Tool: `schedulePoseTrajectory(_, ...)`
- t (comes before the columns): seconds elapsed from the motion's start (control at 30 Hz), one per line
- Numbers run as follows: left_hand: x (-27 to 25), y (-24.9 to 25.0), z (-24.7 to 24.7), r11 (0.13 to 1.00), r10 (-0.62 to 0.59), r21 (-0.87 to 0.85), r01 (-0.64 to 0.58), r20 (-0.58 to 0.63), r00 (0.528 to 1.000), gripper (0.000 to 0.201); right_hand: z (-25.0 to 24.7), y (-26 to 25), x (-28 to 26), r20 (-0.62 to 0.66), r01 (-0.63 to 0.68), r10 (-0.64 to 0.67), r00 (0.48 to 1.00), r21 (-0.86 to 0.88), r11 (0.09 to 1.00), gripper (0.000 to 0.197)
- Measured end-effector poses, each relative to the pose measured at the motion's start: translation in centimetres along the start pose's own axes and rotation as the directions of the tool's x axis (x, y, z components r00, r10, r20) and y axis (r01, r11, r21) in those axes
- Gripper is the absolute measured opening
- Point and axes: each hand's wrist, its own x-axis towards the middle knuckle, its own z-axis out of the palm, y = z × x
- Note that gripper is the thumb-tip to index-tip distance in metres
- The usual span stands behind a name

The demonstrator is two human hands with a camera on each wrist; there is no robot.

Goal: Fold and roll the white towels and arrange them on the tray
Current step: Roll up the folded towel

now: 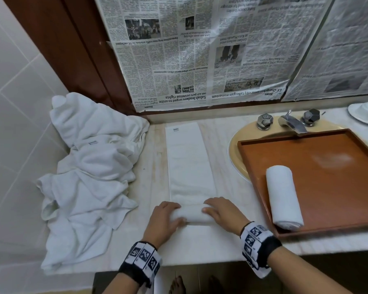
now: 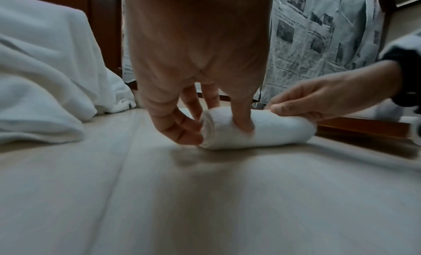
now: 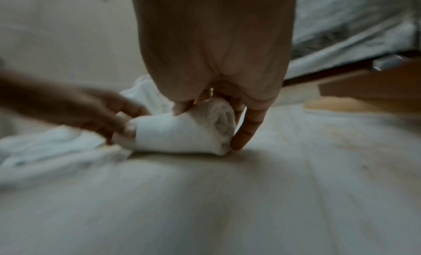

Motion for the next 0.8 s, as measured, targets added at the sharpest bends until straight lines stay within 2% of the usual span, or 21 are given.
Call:
schedulePoseTrajectory(0.1,0.9,0.2,-0.7,0.997,-0.045,-0.056,0.047,0.031,0.999,0.039,1.5,-0.3,-0.9,-0.174,0.085,-0.150,0.973,-0.337,0.938,0.027)
schedulePoseTrajectory(0.17,1.5,0.4,-0.8,0.992,-0.089,-0.091,0.092,0.040,0.995,0.035,2.3,-0.6,-1.3,-0.218,0.110,-0.206,0.954,-0.382,0.917,0.027)
schedulePoseTrajectory(0.23,2.0,0.6,-1.0,0.973,-0.157,-0.165,0.161,0.034,0.987,0.029,2.8,-0.5,-1.3,-0.181,0.121,-0.198,0.963,-0.365,0.923,0.044)
schedulePoseTrajectory(0.3,2.3,0.9,-0.9,0.954,-0.204,-0.224,0.197,-0.010,0.979,0.027,2.7,-0.2,-0.6,-0.136,0.137,-0.193,0.972,-0.336,0.932,0.048)
schedulePoseTrajectory(0.33,2.3,1.0,-0.7,0.956,-0.202,-0.227,0.186,-0.048,0.978,0.027,2.3,0.0,0.0,-0.116,0.128,-0.168,0.979,-0.294,0.947,0.046)
schedulePoseTrajectory(0.4,2.1,1.2,-0.1,0.981,-0.109,-0.170,0.090,-0.104,0.989,0.036,1.3,0.1,1.3,-0.029,0.084,-0.089,0.996,-0.148,0.985,0.045)
schedulePoseTrajectory(0.5,1.3,0.8,0.6,0.999,0.026,-0.031,-0.027,-0.032,0.999,0.064,-0.3,0.1,2.4,0.094,0.022,-0.019,0.995,-0.029,0.999,0.048)
schedulePoseTrajectory(0.63,0.5,0.3,0.6,0.987,0.045,0.149,-0.052,0.051,0.998,0.081,-0.7,0.0,2.6,0.227,0.033,-0.021,0.974,-0.049,0.998,0.046)
schedulePoseTrajectory(0.7,0.7,0.2,0.7,0.978,0.022,0.204,-0.037,0.073,0.997,0.087,-0.7,0.0,2.6,0.234,0.040,-0.028,0.972,-0.046,0.998,0.044)
schedulePoseTrajectory(0.8,1.1,0.3,0.7,0.964,-0.043,0.265,0.004,0.140,0.989,0.089,-0.7,-0.2,2.2,0.170,0.007,-0.021,0.985,0.080,0.997,0.039)
